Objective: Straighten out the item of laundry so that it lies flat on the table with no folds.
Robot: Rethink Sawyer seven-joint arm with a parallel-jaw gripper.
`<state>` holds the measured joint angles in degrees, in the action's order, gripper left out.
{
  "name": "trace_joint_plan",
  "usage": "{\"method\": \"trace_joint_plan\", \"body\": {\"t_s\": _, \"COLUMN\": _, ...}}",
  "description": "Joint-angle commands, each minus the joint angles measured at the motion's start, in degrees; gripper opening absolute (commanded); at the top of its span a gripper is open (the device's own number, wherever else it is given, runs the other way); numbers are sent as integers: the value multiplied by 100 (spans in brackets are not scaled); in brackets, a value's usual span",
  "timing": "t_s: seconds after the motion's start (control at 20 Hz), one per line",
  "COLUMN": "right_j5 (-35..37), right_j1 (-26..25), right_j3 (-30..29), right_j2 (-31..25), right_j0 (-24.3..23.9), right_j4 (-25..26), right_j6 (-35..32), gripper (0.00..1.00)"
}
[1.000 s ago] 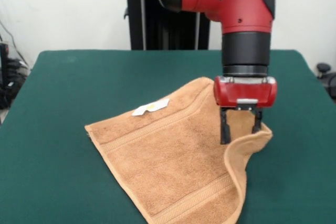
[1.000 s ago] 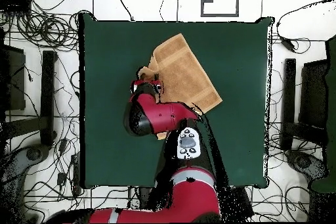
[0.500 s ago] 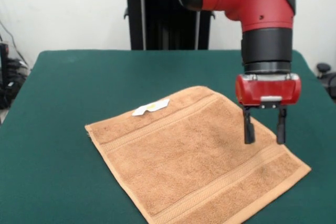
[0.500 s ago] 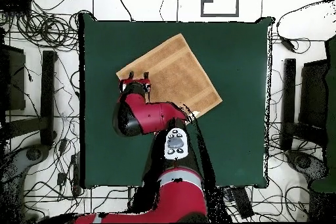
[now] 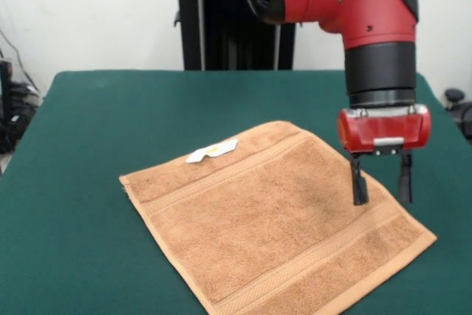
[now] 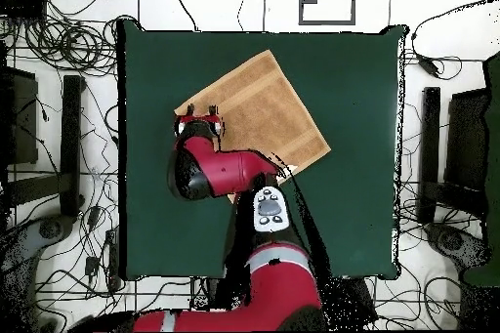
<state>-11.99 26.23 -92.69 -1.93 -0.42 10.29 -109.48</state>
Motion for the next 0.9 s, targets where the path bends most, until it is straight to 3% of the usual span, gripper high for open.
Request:
{"method": "trace_joint_plan", "body": {"t_s": 0.05, "right_j5": 1414, "right_j1": 630, "right_j3": -556, "right_j2": 1258, "right_j0": 1144, "right_j4": -762, "right_j6": -940, "gripper": 100}}
{"method": "trace_joint_plan", "body": {"t_s": 0.25, "right_j5": 2169, "right_j1": 1027, "right_j3": -696, "right_j2": 1398, "right_j0": 1123, "right_j4": -686, "right_j6": -749, "gripper": 100}}
{"method": "trace_joint_plan", "body": {"t_s": 0.9, "right_j5": 2921, "right_j1": 1277, "right_j3": -1012, "right_j2": 1332, "right_j0": 332, "right_j4": -180, "right_j6": -355, "gripper": 100}}
